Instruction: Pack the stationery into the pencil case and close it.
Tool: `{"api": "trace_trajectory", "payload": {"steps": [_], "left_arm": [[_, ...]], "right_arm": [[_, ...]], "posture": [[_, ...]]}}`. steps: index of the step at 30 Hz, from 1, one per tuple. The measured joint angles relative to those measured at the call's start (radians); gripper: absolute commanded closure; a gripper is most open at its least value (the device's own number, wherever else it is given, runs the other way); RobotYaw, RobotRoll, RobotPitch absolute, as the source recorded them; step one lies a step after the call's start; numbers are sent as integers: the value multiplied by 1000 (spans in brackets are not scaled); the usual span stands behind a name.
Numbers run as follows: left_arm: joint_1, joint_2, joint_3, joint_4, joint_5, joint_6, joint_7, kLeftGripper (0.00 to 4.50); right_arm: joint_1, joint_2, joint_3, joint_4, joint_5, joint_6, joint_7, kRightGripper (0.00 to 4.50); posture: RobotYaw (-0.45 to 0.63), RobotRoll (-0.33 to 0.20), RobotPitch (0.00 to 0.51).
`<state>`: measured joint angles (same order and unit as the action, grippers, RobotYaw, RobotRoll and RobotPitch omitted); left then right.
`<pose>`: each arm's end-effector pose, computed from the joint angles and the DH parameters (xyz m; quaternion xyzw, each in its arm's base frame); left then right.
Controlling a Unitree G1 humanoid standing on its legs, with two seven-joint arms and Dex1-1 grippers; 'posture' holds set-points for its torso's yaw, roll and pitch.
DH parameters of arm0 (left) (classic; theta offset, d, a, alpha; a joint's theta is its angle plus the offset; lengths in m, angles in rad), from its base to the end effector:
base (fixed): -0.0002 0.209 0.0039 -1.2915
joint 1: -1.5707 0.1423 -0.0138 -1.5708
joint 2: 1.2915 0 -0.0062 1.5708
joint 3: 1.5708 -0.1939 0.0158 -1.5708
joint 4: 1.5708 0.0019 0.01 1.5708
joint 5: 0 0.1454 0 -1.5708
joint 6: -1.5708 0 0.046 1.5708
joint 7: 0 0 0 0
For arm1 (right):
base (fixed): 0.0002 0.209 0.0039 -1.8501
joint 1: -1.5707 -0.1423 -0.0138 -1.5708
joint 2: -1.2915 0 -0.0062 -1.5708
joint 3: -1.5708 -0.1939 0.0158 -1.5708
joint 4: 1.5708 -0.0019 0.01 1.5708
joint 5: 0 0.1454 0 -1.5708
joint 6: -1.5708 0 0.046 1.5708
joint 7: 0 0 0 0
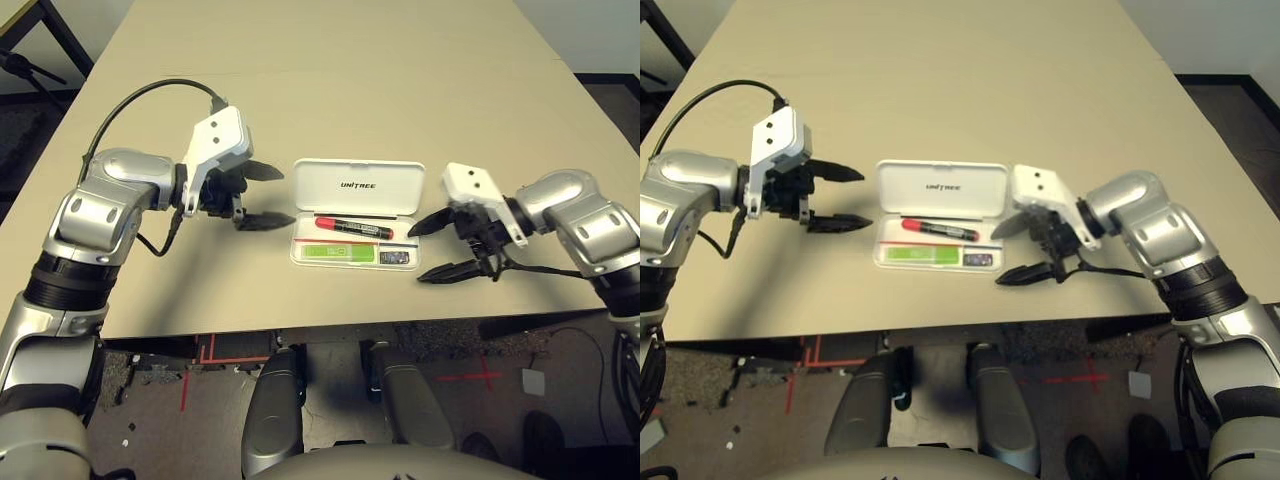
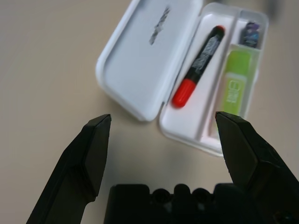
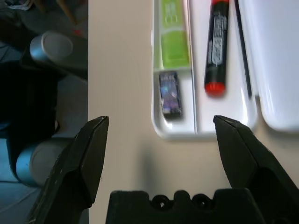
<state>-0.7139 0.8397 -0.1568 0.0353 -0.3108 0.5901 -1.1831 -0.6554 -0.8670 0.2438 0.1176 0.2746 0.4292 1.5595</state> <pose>0.3010 0.2443 0.2317 0.2368 0.1402 -0.5164 0.8109 0.3033 -0.2516 0.2033 -0.2320 0.2173 0.6605 0.6802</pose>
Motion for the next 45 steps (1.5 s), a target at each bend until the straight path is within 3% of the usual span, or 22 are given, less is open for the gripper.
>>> {"api": "trace_trajectory", "payload": {"steps": [3, 7, 10, 19, 27, 33, 39, 45], "left_arm": [[-36, 2, 2, 53, 17, 1, 8, 0], [-91, -8, 2, 152, 50, -12, 30, 0], [-117, -25, 1, 229, 77, -34, 47, 945], [-255, -135, -9, 549, 200, -151, 155, 4471], [-342, -190, -42, 770, 269, -372, 64, 4491], [-465, -291, -70, 968, 327, -510, 4, 4491], [-512, -359, -101, 1035, 375, -595, -106, 4491], [-521, -363, -102, 1006, 385, -606, -210, 4491]], "right_arm": [[8, -41, -45, 58, 38, -50, 35, 30], [10, -69, -106, 142, 174, -136, 46, 30], [7, -93, -123, 185, 209, -171, 48, 0], [19, -112, -134, 206, 261, -194, 50, 0], [37, -138, -136, 205, 302, -206, 50, 0], [62, -141, -145, 196, 305, -205, 50, 0], [82, -140, -153, 188, 305, -202, 50, 0], [97, -138, -192, 161, 303, -193, 50, 0]], "posture": [[22, 0, 190], [6, 0, 186], [-3, 0, 185], [-22, 0, 184], [-42, 0, 186], [-64, 0, 192], [-91, 0, 194], [-77, 0, 195]]}}
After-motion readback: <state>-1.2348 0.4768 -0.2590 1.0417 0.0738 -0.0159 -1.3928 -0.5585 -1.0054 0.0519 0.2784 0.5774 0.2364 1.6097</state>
